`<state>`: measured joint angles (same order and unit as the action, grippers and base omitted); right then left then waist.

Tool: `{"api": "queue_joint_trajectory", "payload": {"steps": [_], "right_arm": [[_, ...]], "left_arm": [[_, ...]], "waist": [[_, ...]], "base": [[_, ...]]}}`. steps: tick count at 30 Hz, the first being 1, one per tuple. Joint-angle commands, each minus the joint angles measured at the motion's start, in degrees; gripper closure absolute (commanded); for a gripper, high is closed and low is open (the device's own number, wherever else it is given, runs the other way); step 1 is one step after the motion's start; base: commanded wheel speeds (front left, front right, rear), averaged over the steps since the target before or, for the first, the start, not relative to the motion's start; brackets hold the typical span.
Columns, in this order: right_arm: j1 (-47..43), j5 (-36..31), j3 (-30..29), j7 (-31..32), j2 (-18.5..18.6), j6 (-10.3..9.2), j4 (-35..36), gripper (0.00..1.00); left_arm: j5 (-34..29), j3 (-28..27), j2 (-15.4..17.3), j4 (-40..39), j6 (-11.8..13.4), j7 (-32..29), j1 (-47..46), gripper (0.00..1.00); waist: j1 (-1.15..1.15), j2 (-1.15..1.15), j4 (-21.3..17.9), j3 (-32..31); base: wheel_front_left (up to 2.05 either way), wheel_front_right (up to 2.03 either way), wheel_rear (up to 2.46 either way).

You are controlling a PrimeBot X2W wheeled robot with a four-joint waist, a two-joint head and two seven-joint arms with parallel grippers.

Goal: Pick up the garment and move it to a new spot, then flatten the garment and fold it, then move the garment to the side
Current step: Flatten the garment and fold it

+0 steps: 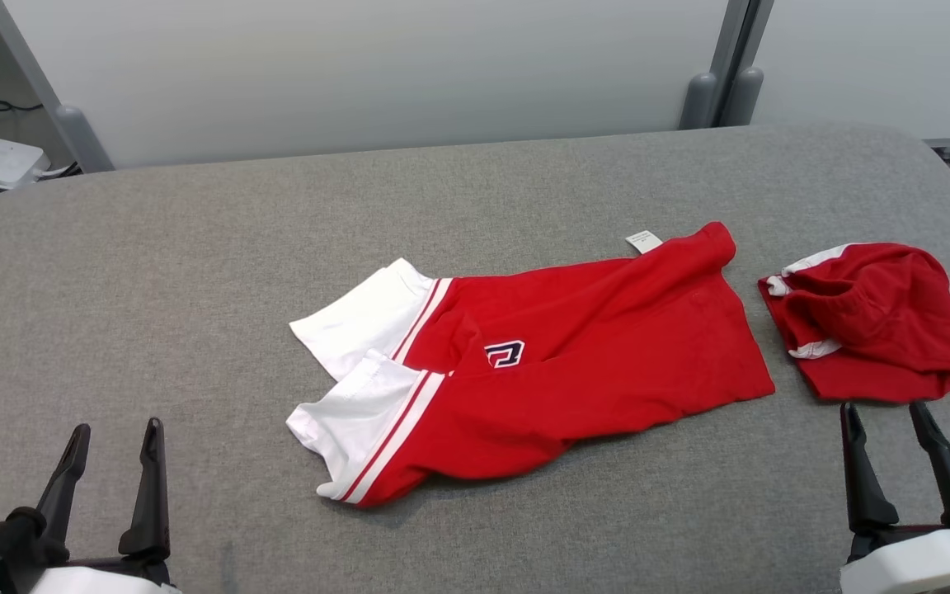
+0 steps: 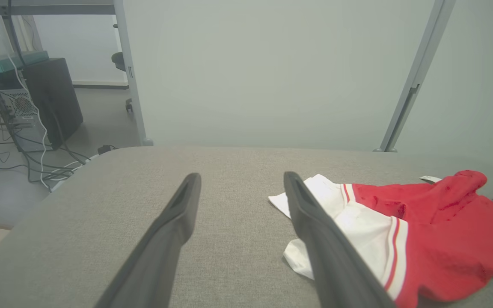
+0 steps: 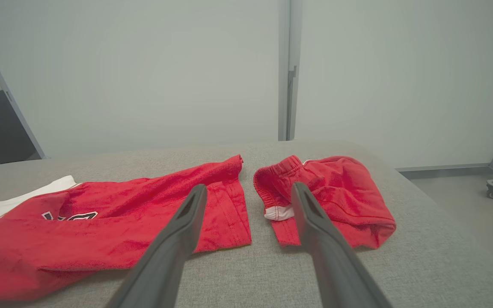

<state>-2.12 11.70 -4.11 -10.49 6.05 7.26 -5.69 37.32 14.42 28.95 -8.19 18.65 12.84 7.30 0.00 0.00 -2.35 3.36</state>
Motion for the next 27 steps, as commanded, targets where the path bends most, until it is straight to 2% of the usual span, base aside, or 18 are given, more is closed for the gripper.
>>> {"api": "queue_joint_trajectory", "payload": {"steps": [1,9,27], "right_arm": [[0.30,-0.64,1.60,0.51,0.89,0.23,1.18,0.00],[-0.64,-0.70,2.49,1.32,1.28,0.23,1.41,0.00],[0.52,0.37,3.23,1.85,1.98,0.23,1.67,0.00]], "left_arm": [[-0.49,-2.19,2.38,-0.62,-0.43,-0.17,-1.48,0.00],[0.27,-1.94,3.64,-0.61,-0.85,-2.03,-0.45,0.00],[0.56,-0.98,3.54,-1.17,-0.92,-2.90,-1.80,0.00]], "waist": [[0.00,0.00,-0.14,-0.66],[0.00,0.00,-0.53,-1.63],[0.00,0.00,-0.55,-0.46]], "base": [[0.00,0.00,0.00],[0.00,0.00,0.00],[0.00,0.00,0.00]]}}
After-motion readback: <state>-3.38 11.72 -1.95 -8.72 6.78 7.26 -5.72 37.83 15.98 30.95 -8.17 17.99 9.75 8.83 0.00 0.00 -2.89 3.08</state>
